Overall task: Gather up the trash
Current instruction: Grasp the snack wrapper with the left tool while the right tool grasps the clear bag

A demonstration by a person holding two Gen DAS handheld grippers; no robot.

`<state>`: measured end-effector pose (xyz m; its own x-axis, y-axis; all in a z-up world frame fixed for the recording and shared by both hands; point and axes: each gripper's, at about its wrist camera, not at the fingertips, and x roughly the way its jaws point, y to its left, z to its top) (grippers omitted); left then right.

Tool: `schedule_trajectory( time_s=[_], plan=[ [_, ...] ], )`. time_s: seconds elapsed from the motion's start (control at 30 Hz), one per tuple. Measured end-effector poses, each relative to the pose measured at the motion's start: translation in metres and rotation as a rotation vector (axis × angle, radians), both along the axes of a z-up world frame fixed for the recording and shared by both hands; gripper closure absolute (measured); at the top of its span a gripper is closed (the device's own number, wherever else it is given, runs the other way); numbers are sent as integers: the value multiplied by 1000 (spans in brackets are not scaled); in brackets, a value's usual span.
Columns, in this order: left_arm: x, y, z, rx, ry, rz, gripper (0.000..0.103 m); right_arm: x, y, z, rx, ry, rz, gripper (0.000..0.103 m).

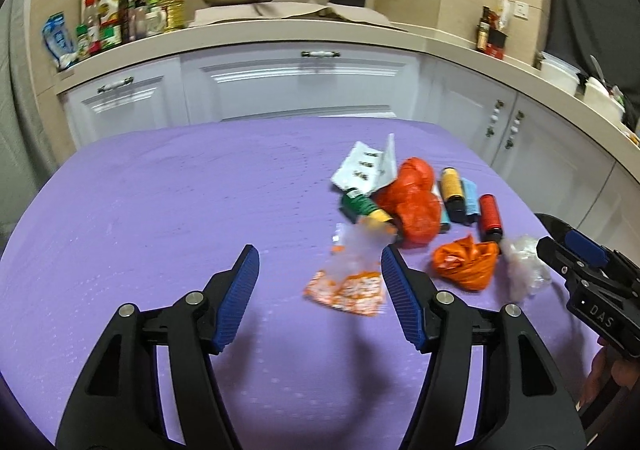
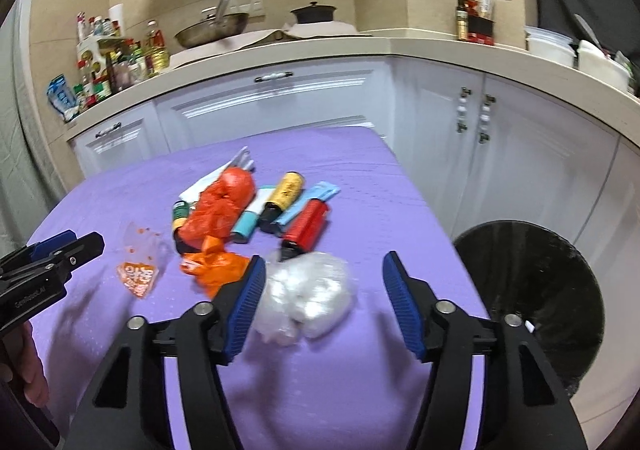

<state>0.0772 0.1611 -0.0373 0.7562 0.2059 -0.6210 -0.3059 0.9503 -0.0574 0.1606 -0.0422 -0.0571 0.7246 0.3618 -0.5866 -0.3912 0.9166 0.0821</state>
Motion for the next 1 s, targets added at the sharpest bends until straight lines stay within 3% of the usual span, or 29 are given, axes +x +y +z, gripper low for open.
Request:
schedule_trajectory(
  time_s=[0.07,0.4,0.47,0.77,0.8,1.0],
  plan=[
    [-2,6,-2,-3,5,7,41,2,7,-2,-12,10,8,30],
    [-4,9,-11,-33,18,-8,34,8,13,-15,-41,73,8,30],
    [-2,6,-12,-32,20,-18,33,10,13,-16,-42,86,10,38],
    [15,3,-22,-45,62,-39,33,8,8,-15,-42,84,16,46],
    [16,2,-23,-44,66,-42,34,8,8,-15,-40,83,16,46],
    [24,0,-28,-54,94,-74,61,8,4,-14,-30,79,17,48]
  ],
)
